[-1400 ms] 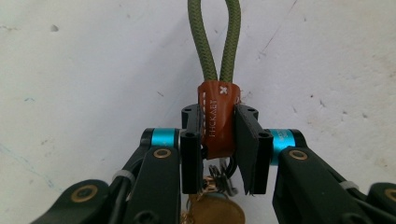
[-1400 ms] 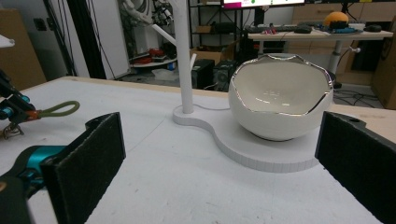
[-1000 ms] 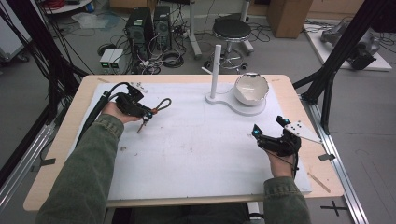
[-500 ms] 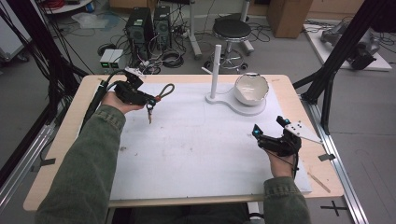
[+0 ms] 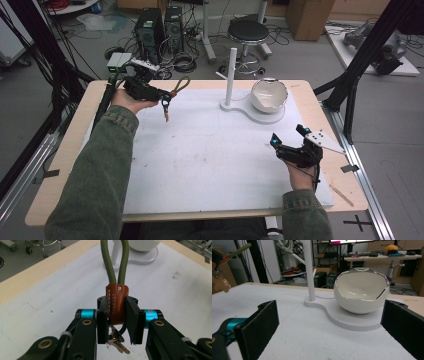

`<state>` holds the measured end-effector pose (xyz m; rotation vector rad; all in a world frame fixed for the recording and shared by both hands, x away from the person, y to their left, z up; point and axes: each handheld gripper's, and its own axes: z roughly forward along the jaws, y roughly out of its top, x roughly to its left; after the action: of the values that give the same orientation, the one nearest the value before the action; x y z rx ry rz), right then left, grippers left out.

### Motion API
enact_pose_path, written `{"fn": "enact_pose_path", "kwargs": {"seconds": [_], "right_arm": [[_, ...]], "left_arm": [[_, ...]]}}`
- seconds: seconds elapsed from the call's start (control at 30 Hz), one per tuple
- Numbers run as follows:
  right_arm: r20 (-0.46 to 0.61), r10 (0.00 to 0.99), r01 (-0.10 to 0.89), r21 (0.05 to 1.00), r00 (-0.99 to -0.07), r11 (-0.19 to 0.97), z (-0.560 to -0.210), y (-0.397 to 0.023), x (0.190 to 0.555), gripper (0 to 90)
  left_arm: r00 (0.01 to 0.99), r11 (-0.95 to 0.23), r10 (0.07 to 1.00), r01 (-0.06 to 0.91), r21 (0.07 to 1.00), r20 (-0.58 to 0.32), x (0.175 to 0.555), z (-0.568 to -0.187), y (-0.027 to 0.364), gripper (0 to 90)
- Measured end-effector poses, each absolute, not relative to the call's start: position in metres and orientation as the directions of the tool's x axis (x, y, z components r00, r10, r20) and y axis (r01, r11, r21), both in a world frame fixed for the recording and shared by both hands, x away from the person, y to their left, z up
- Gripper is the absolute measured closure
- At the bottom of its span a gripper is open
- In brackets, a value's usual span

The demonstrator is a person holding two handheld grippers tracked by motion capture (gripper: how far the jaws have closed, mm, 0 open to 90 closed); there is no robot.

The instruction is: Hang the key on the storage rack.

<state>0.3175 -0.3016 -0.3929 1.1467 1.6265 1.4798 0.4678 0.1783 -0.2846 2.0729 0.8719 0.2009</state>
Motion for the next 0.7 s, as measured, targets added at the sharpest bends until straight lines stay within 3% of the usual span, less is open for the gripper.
{"fn": "enact_pose_path", "kwargs": {"seconds": [0.7], "right_arm": [[0.094, 0.912, 0.178, 0.984, -0.4, -0.023, -0.393, -0.303, 0.317, 0.6]], "left_arm": [[0.721, -0.228, 0.635, 0.518, 0.824, -0.277, 0.488, -0.281, 0.158, 72.9]]}}
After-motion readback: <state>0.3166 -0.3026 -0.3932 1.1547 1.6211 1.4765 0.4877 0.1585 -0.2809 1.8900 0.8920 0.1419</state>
